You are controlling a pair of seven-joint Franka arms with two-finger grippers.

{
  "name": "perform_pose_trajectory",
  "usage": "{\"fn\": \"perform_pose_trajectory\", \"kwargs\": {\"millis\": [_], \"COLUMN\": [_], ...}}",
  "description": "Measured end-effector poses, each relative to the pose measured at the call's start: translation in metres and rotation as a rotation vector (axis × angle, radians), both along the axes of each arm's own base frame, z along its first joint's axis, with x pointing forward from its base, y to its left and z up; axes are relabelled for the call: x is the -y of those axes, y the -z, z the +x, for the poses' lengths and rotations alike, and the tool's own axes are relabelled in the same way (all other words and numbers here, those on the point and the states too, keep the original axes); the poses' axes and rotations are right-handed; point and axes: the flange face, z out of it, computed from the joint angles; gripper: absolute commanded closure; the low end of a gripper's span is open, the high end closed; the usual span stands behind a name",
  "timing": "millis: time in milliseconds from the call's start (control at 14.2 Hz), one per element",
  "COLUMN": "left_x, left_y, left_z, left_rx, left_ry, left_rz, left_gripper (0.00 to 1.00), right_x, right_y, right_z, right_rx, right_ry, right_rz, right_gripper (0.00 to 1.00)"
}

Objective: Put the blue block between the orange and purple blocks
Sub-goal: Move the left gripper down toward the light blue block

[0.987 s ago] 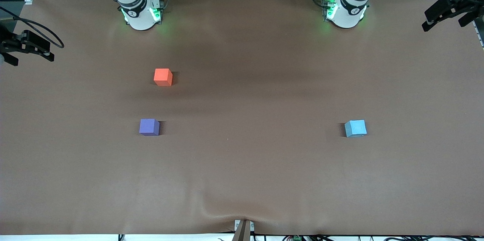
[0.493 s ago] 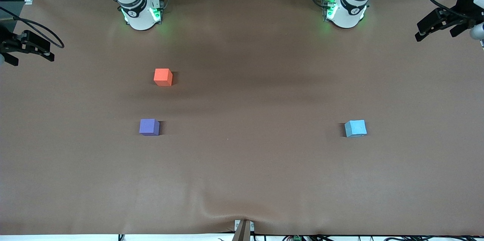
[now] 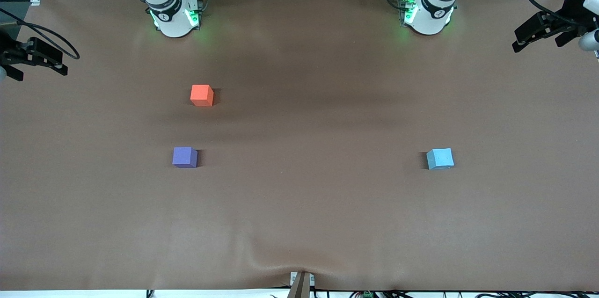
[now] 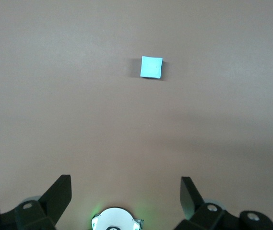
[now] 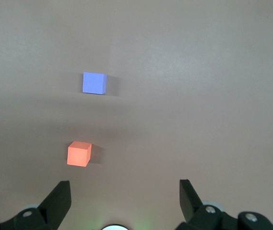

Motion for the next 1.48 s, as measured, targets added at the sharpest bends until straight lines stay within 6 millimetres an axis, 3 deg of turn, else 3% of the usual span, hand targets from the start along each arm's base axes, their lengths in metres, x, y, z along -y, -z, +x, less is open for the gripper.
{"fn": "perform_pose_trajectory", "kwargs": {"millis": [282,493,1057,1480], "left_x": [0.0,0.001,0.001,0.004], "left_y": [0.024,0.056,0.177,0.287], "left_z": [0.017,0.037,0.061,0.105], "left_rx": [-0.024,-0.017,0.027,0.023], "left_ry": [0.0,-0.001,-0.001,0.002], "left_rz": [-0.001,-0.004,-0.008,-0.019], "left_gripper": [0.0,0.0,0.0,0.0], "right_x": [0.0,0.0,0.0,0.0], "right_y": [0.0,0.0,0.001,0.001], "right_z": [0.0,0.0,0.0,0.0], "right_rx": [0.0,-0.001,-0.002,-0.003], "right_ry": [0.0,0.0,0.0,0.0], "right_rz": [0.0,0.0,0.0,0.0], "right_gripper": [0.0,0.0,0.0,0.0]}}
